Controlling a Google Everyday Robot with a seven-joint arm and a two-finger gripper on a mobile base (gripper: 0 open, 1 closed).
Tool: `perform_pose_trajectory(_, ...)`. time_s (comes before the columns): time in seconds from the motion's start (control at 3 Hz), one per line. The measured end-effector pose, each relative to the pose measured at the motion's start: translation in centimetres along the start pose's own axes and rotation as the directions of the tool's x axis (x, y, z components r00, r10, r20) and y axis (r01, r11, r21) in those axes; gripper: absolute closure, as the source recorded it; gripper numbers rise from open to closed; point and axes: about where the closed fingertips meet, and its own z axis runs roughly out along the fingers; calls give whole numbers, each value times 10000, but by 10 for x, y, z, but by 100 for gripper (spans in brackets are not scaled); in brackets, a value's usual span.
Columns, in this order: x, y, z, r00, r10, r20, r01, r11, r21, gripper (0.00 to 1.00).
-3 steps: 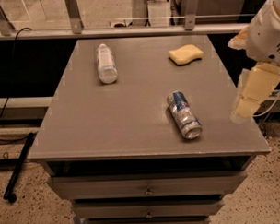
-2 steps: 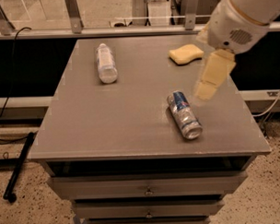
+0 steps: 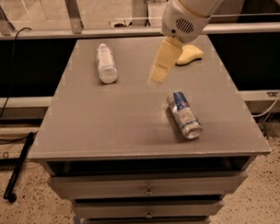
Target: Place blue plastic bottle upright
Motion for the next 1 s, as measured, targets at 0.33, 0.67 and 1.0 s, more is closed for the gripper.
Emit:
perform_pose_trajectory(0.33, -20, -7, 11, 9980, -132, 614, 137, 9999, -74, 0)
perform_pose_trajectory(0.67, -57, -30, 39, 9903, 163, 1379, -145, 9998, -144, 0)
perform_pose_trajectory(1.0, -93, -59, 71, 9766, 917, 1944, -891, 9958, -222, 0)
